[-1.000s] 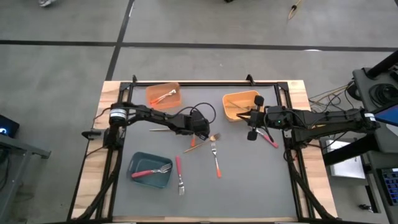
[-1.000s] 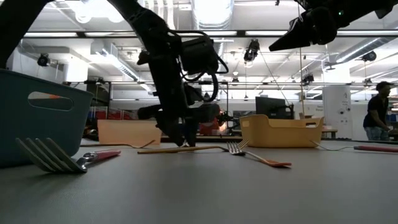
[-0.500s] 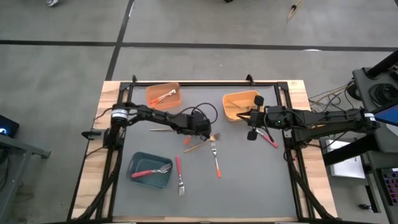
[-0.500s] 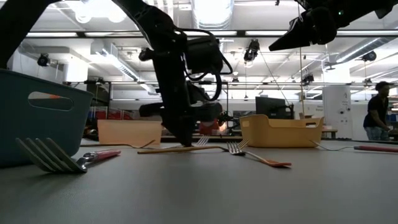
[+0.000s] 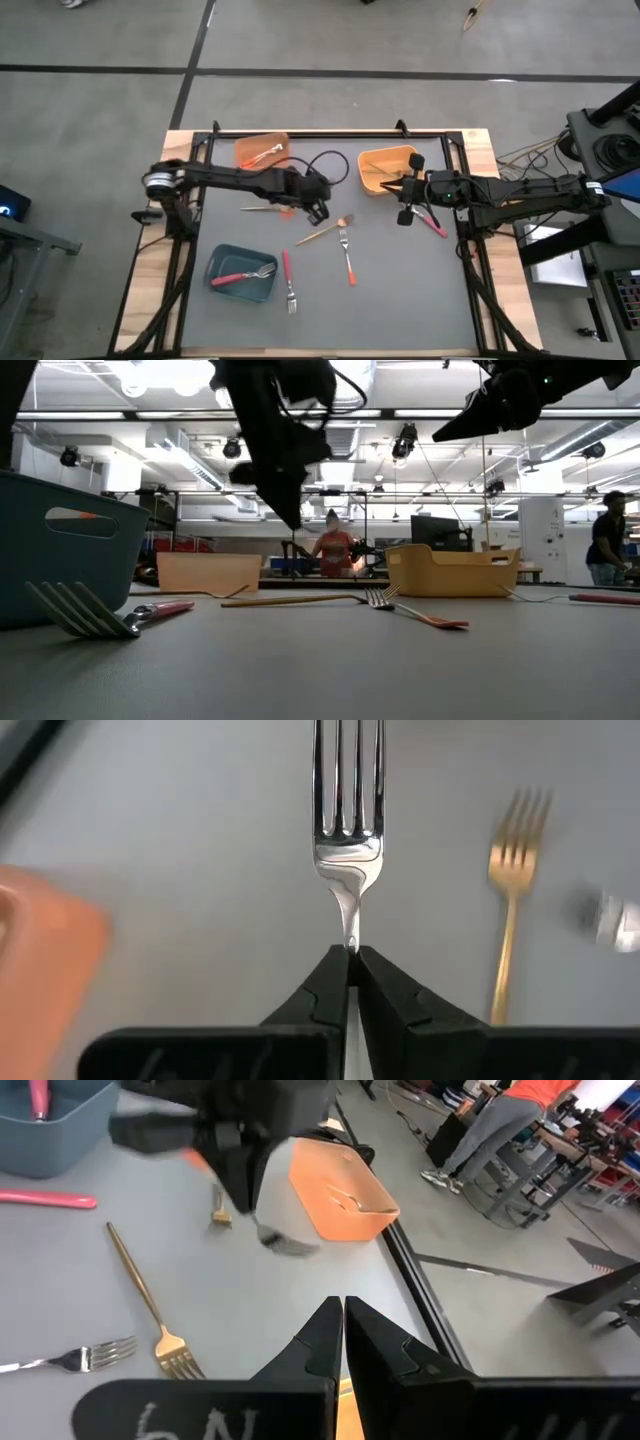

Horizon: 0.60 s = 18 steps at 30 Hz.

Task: Sort silverware by color (type)
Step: Put the orange fork into the orange bin

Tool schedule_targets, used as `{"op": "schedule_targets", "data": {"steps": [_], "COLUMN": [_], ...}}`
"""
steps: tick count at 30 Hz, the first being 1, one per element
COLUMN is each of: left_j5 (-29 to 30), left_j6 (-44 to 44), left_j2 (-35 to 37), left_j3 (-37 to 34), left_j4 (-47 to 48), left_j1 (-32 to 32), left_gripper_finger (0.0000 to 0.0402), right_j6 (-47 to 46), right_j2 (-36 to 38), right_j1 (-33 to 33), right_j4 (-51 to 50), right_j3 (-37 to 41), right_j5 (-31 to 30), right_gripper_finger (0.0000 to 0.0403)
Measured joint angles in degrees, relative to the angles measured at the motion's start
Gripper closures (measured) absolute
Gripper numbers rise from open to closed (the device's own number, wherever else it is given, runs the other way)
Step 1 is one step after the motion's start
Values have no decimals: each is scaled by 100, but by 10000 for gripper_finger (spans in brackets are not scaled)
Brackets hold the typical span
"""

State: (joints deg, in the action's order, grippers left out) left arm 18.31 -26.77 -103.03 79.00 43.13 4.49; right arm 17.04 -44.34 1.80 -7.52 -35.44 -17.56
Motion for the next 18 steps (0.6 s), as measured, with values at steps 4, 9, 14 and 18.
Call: {"op": "schedule_targets", "data": {"steps": [4, 9, 14, 18], "left_j5": [-2, 2, 12, 15], "left_j6": [899, 1906, 2779, 3645], "left_j2": [513, 1064, 1545, 1791], "left_j3": [-4, -7, -10, -61], "left_j4": [645, 1300, 1568, 1571], "left_j1": [43, 273, 843, 1482], "left_gripper_finger": [401, 401, 401, 401], "right_j6": [-60, -132, -374, -453], "right_j2": [-4, -38, -220, -513], "right_j1": [0, 0, 0, 0], "right_j4": [70, 293, 534, 537], "right_j3": [0, -3, -136, -319], "right_j5": [2, 32, 302, 303], "right_gripper_finger": [394, 394, 394, 394]}}
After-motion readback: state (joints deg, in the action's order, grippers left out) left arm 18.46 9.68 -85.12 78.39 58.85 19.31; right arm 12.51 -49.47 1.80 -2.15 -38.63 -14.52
